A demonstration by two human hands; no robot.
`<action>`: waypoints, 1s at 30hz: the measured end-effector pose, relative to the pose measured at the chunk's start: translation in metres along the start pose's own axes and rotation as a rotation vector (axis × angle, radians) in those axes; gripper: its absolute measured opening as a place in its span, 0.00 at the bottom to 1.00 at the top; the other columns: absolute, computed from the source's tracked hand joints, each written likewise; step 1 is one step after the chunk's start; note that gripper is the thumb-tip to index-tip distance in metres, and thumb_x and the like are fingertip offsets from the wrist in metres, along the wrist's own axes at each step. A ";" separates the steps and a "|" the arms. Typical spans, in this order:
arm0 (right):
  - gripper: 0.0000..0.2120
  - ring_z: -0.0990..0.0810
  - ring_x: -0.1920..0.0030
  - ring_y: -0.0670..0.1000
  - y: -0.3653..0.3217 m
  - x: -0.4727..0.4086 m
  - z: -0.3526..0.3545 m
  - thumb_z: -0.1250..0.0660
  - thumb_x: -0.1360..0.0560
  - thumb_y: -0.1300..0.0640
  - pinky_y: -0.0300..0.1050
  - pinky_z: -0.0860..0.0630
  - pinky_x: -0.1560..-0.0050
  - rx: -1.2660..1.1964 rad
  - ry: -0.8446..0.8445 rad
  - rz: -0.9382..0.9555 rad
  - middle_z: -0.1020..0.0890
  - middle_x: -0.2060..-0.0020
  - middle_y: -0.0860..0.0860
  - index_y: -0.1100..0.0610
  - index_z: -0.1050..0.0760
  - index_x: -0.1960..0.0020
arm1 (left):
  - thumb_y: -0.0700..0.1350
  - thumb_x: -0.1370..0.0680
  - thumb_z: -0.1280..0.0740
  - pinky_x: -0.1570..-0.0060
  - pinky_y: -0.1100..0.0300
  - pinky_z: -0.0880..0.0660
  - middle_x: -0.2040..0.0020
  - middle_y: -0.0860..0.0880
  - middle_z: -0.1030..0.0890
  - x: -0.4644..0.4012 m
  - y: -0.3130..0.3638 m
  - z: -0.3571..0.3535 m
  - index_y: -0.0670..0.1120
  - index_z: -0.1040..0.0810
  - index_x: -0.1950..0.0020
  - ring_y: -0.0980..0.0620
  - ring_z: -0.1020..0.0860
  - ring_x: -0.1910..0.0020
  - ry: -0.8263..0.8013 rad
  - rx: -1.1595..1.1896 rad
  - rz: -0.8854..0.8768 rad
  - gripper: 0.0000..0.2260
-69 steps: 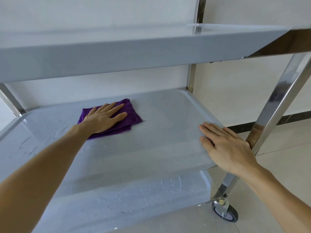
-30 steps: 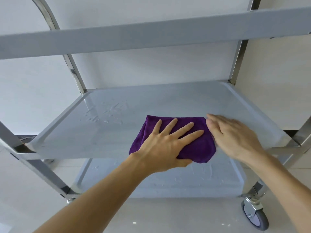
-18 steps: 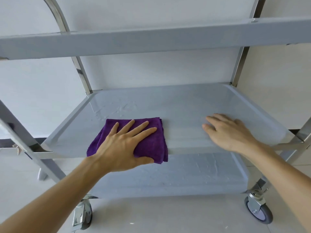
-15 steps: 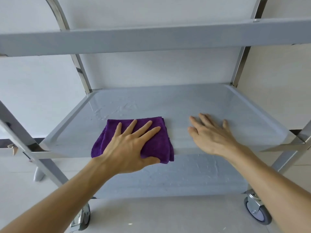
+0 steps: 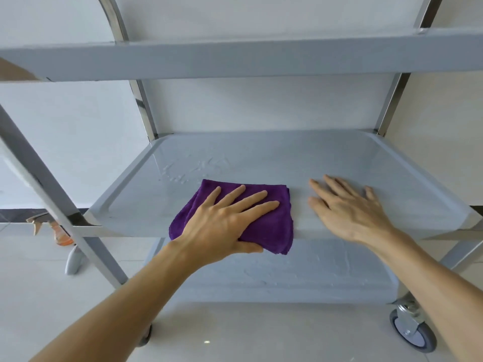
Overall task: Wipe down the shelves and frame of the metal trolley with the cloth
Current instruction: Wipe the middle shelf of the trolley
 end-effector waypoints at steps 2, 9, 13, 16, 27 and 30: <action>0.27 0.56 0.20 0.45 0.000 -0.001 0.000 0.60 0.20 0.36 0.65 0.55 0.24 -0.010 -0.001 0.001 0.53 0.19 0.42 0.36 0.55 0.22 | 0.76 0.28 0.46 0.25 0.40 0.42 0.20 0.62 0.49 0.018 -0.027 0.000 0.67 0.57 0.22 0.50 0.47 0.20 -0.040 0.025 0.000 0.39; 0.29 0.53 0.20 0.45 -0.003 0.002 0.003 0.61 0.22 0.35 0.66 0.54 0.25 -0.018 0.019 0.022 0.52 0.20 0.40 0.37 0.53 0.22 | 0.81 0.32 0.50 0.24 0.39 0.47 0.21 0.66 0.54 0.041 -0.060 0.000 0.70 0.61 0.24 0.51 0.51 0.20 -0.099 0.067 0.108 0.41; 0.30 0.53 0.20 0.45 -0.003 0.001 0.002 0.61 0.23 0.34 0.66 0.54 0.25 -0.017 0.020 0.017 0.52 0.20 0.39 0.37 0.54 0.22 | 0.81 0.33 0.52 0.26 0.33 0.48 0.20 0.61 0.52 0.013 -0.025 -0.004 0.65 0.58 0.22 0.43 0.49 0.20 -0.082 0.058 0.158 0.44; 0.30 0.53 0.20 0.45 -0.002 0.002 0.003 0.61 0.23 0.34 0.65 0.53 0.25 -0.007 0.022 0.014 0.51 0.20 0.39 0.36 0.53 0.22 | 0.81 0.33 0.52 0.28 0.30 0.48 0.19 0.59 0.51 -0.006 -0.006 -0.009 0.64 0.57 0.22 0.40 0.49 0.20 -0.093 0.061 0.173 0.44; 0.30 0.51 0.21 0.43 -0.004 0.010 0.008 0.60 0.23 0.33 0.62 0.53 0.24 -0.023 0.026 -0.001 0.49 0.20 0.38 0.34 0.50 0.23 | 0.82 0.32 0.51 0.23 0.41 0.47 0.21 0.66 0.54 0.051 -0.081 -0.003 0.71 0.60 0.24 0.53 0.51 0.20 -0.069 0.068 0.129 0.41; 0.26 0.51 0.20 0.45 -0.004 0.009 0.008 0.57 0.21 0.37 0.64 0.52 0.24 -0.023 -0.005 -0.033 0.49 0.20 0.40 0.36 0.48 0.23 | 0.83 0.33 0.52 0.24 0.39 0.45 0.21 0.66 0.53 0.060 -0.093 -0.004 0.71 0.60 0.24 0.52 0.49 0.20 -0.067 0.043 0.173 0.41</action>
Point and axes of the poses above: each hand's wrist, its own x-axis away from the middle knuckle, its own z-axis out of the back of the hand, y = z × x, the point moved 9 cm from there along -x, towards the middle knuckle
